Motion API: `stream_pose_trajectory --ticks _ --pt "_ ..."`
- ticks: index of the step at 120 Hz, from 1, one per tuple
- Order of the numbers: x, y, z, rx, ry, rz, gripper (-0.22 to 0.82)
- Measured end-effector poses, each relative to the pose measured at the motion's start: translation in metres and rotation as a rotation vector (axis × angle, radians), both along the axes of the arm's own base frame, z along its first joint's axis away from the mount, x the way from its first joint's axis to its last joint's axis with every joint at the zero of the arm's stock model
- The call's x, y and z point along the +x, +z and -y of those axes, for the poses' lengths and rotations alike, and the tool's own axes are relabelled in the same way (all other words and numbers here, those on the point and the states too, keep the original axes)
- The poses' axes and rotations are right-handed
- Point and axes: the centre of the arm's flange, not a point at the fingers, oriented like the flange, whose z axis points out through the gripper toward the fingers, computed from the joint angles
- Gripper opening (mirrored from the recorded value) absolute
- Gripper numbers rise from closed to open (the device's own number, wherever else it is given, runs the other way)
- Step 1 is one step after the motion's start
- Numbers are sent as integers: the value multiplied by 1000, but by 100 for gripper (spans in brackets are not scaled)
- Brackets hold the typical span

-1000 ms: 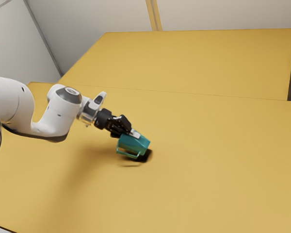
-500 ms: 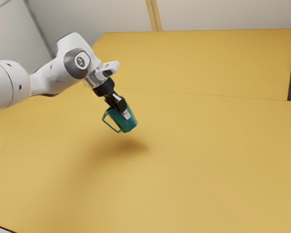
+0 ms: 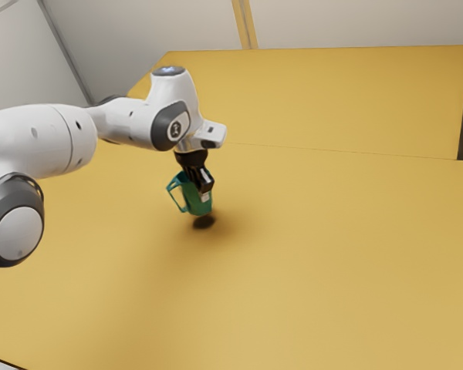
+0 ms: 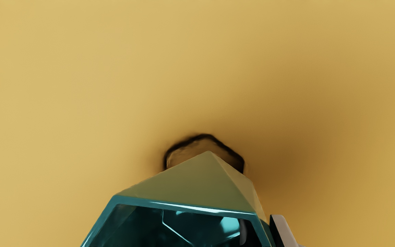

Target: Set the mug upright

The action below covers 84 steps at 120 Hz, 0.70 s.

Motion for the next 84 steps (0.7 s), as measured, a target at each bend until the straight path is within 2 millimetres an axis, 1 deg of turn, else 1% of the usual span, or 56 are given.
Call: stream_pose_trajectory --ticks 8,19,39,59,72,84 --pt "5 -11 1 8 -1 19 -17" --pt "11 -19 3 -5 1 58 -17" --pt "17 -28 -6 -42 42 98 -17" --pt "20 -34 -8 -54 54 116 -17" --pt "20 -34 -6 -61 51 121 6" --pt "21 -28 -5 -65 45 133 26"
